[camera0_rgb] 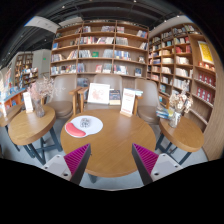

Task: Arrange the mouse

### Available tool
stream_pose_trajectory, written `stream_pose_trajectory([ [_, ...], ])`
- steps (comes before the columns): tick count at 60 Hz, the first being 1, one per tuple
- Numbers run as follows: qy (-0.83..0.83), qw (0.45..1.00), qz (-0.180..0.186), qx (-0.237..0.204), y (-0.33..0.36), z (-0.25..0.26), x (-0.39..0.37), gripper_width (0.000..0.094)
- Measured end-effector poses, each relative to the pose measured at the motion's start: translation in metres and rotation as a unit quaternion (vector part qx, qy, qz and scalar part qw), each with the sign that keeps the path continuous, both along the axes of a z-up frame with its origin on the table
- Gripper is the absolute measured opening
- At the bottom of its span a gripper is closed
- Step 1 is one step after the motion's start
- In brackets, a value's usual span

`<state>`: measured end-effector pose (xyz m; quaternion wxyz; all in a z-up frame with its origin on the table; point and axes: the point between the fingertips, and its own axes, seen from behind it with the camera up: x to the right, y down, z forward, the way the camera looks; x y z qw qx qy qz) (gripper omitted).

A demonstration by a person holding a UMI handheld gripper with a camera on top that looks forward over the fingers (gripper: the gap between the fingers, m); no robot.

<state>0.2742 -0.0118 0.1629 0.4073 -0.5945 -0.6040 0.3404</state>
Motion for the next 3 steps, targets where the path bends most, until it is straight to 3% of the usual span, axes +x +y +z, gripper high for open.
stream_pose_trajectory([
  [3,0.000,1.000,0.003,-0.009,-0.0014,0.0025,0.0043,0.0856],
])
